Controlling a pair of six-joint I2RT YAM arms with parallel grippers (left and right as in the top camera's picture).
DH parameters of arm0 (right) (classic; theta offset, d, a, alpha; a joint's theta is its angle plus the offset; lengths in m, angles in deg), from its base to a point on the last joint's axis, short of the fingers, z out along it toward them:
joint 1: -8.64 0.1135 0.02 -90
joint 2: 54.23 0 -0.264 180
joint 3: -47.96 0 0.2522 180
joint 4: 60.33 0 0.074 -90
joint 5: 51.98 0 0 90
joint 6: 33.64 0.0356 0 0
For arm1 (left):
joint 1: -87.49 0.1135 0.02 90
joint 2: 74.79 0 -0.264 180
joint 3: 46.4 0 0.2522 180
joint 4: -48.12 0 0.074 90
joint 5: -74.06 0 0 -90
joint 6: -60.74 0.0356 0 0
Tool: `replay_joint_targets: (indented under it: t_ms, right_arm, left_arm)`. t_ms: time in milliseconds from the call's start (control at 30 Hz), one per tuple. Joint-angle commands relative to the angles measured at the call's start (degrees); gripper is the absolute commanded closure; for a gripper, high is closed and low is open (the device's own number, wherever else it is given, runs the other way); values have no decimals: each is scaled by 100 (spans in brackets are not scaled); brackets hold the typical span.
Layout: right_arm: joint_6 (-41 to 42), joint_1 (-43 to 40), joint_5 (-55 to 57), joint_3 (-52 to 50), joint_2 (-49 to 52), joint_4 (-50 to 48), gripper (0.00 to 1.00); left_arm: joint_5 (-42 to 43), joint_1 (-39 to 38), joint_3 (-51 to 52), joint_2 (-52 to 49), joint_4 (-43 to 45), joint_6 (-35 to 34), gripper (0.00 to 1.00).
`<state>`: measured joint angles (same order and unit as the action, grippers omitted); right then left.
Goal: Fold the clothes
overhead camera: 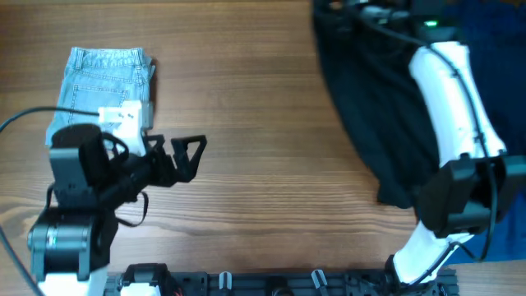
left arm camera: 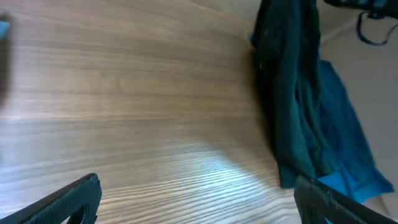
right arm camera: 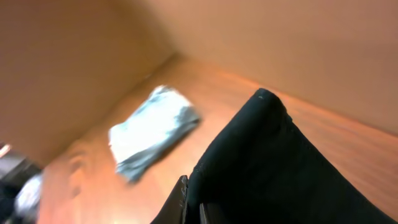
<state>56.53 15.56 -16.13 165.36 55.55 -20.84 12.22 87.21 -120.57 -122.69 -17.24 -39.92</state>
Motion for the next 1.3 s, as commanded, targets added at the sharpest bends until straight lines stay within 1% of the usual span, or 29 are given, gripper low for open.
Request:
replay_joint_targets:
  t_ms: [0, 67, 167, 233, 300, 333, 400, 433, 467, 500, 533, 600, 633, 700, 800, 833, 867, 967, 1000, 1033, 1100, 1167, 1200, 1267]
  right_arm:
    - [-201, 684, -57, 79, -614, 52, 96]
    - [-284, 994, 76, 79, -782, 142, 96]
    - [-321, 1300, 538, 79, -1075, 251, 96]
    - [-317, 1377, 1158, 79, -1281, 352, 96]
    - [-321, 1375, 1757, 79, -1346, 463, 94]
    - [-321, 1375, 2253, 79, -1355, 623, 91]
    - [-505, 1375, 2459, 72, -1318, 977, 84]
    - [-656, 1377, 2459, 72, -1292, 1097, 66]
    - [-737, 1375, 2463, 72, -1287, 1119, 43]
    - [-778, 1375, 2494, 72, -1285, 1128, 31]
    - [-769, 1375, 2667, 72, -1285, 1147, 27]
    - [-750, 1375, 3049, 72, -1283, 1255, 24]
    - [-745, 1375, 3298, 72, -1279, 1349, 20]
    - [-575, 1375, 3856, 72, -1222, 1521, 19]
    - [11, 1298, 4924, 44, -981, 1932, 23]
    - [299, 1211, 5193, 9, -833, 2120, 28]
    - [654, 1080, 5320, -39, -636, 2319, 35]
    - [1390, 645, 5254, -114, 33, 2739, 46]
    - [1453, 557, 5163, -114, 181, 2809, 46]
    - [1460, 428, 4826, -114, 428, 2942, 46]
    - [1279, 260, 3947, -114, 826, 3213, 38]
    - [1091, 210, 3187, -114, 1176, 3512, 35]
    - [876, 223, 2824, -120, 1333, 3644, 31]
    - [815, 262, 2717, -181, 1480, 3646, 28]
  left_arm:
    - [-531, -26, -101, 144, -153, -2, 0]
    - [-579, -26, -101, 133, -208, 144, 0]
    - [-785, -26, -101, 136, -199, 144, 0]
    - [-988, -26, -101, 133, -203, 144, 0]
    - [-1005, -26, -101, 133, -203, 144, 0]
    - [-1005, -26, -101, 129, -203, 144, 0]
    - [-1005, -26, -101, 85, -203, 144, 0]
    - [-1005, -26, -101, 31, -201, 144, 0]
    - [-1005, -26, -101, -33, -201, 144, 0]
    - [-1003, -26, -101, -131, -203, 142, 0]
    - [-1001, -26, -101, -251, -201, 142, 0]
    - [-973, -26, -101, -470, -201, 142, 0]
    - [-960, -26, -101, -649, -203, 142, 0]
    - [-957, -26, -101, -979, -201, 140, 0]
    - [-828, -26, -101, -1495, -144, 140, 0]
    - [-710, -26, -101, -1609, -87, 140, 0]
    - [-553, -26, -101, -1742, 31, 140, 0]
    - [-210, -26, -101, -1958, 299, 140, 0]
    - [-153, -26, -101, -1976, 304, 140, 0]
    - [-136, -26, -101, -1982, 293, 140, 0]
    - [-138, -26, -101, -1980, 227, 142, 0]
    - [-138, -26, -101, -1980, 192, 142, 0]
    - [-138, -26, -101, -1982, 195, 142, 0]
    - [-138, -26, -101, -1982, 214, 142, 0]
